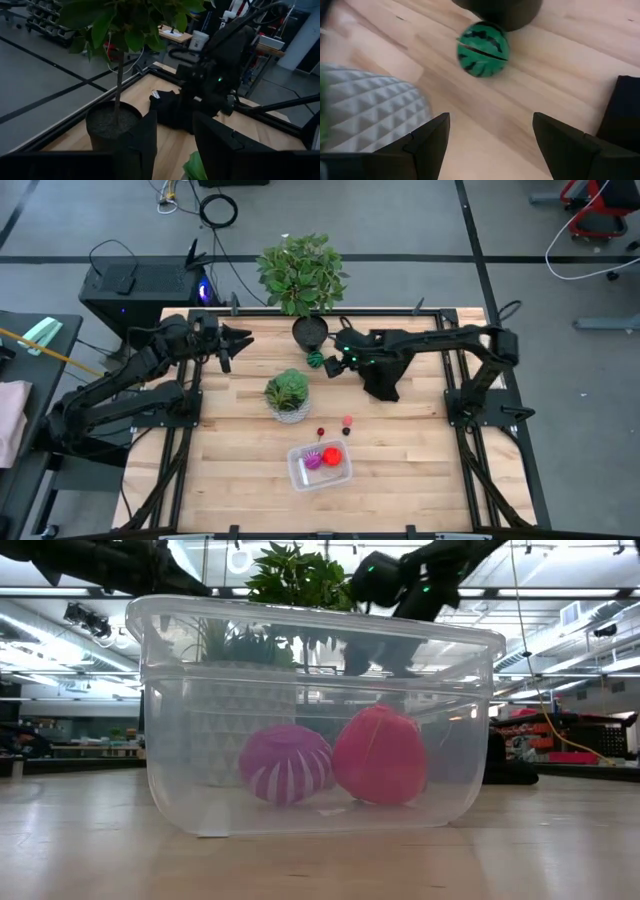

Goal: Pick and placing Produce into tupperware
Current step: Put the watermelon into the transparent bin

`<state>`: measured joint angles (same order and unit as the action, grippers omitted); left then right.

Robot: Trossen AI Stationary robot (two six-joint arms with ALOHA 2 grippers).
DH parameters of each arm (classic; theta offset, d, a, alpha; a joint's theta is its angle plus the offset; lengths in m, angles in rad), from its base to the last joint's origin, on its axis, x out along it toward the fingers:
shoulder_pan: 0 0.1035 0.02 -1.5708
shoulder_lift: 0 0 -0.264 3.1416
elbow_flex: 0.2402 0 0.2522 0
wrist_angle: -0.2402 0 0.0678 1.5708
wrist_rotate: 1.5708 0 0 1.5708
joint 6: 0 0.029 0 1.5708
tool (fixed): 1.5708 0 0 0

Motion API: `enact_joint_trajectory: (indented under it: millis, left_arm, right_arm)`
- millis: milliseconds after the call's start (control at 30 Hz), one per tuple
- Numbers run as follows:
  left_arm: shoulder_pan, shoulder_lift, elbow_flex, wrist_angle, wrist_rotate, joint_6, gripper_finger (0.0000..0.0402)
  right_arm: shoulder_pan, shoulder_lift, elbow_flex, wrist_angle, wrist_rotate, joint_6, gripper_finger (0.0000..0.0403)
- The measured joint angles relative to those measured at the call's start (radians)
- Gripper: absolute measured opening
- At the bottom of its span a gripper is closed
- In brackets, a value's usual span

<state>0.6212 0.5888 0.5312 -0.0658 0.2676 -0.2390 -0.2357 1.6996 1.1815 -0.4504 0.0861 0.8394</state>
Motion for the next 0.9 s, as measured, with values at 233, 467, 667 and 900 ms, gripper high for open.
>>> enact_joint_trajectory:
  millis: [233,467,667,900]
  left_arm:
    - [0.0,0.0,0.0,-0.032,0.004,0.003,0.0142]
    - [0.0,0.0,0.0,-0.044,0.004,0.014,0.0136]
    - [0.0,0.0,0.0,-0.044,0.004,0.014,0.0143]
    - [0.0,0.0,0.0,-0.044,0.003,0.014,0.0144]
  right_arm:
    - [-0.019,0.06,0.013,0.029,0.052,0.03,0.0305]
    - [0.028,0.058,-0.032,0.128,0.22,0.1,0.03]
    - [0.078,0.057,-0.106,0.259,0.318,0.215,0.0299]
    - [0.096,0.057,-0.175,0.382,0.298,0.235,0.0316]
